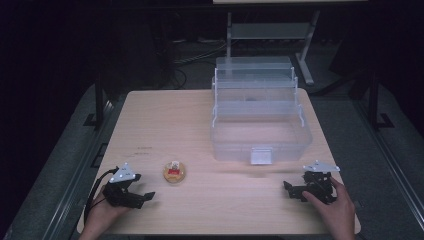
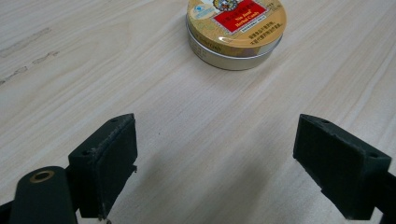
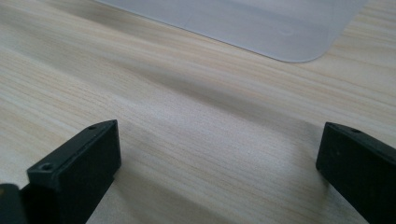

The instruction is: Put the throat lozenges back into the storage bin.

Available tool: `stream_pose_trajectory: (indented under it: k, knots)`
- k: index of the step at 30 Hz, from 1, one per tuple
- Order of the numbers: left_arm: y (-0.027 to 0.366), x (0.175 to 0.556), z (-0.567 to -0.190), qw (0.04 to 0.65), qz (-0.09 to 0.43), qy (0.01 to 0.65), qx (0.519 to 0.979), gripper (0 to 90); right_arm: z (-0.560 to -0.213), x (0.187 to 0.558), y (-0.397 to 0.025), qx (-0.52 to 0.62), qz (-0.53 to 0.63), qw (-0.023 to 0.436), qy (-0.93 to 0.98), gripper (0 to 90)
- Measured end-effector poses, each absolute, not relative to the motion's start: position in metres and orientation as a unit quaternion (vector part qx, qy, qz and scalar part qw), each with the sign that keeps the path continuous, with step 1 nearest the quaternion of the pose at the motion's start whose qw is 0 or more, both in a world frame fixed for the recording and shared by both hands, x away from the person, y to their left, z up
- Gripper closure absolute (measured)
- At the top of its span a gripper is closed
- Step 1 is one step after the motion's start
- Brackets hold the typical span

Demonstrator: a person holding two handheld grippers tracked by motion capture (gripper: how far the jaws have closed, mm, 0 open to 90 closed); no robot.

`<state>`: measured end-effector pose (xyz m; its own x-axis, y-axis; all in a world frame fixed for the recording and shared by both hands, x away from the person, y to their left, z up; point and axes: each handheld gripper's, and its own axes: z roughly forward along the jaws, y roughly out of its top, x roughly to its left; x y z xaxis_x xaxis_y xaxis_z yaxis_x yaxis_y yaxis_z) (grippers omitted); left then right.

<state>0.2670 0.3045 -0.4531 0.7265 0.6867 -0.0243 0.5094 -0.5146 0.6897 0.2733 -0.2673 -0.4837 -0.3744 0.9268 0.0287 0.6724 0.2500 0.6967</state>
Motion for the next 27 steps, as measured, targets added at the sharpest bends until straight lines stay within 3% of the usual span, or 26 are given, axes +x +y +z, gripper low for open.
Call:
stream_pose_trajectory:
  k: [27]
  knots:
    - [0.298,0.276,-0.435,0.353,0.131,0.34,0.862,13.5,-0.484,0.273,-0.267,0.522,0.319,0.199,0.765,0.0]
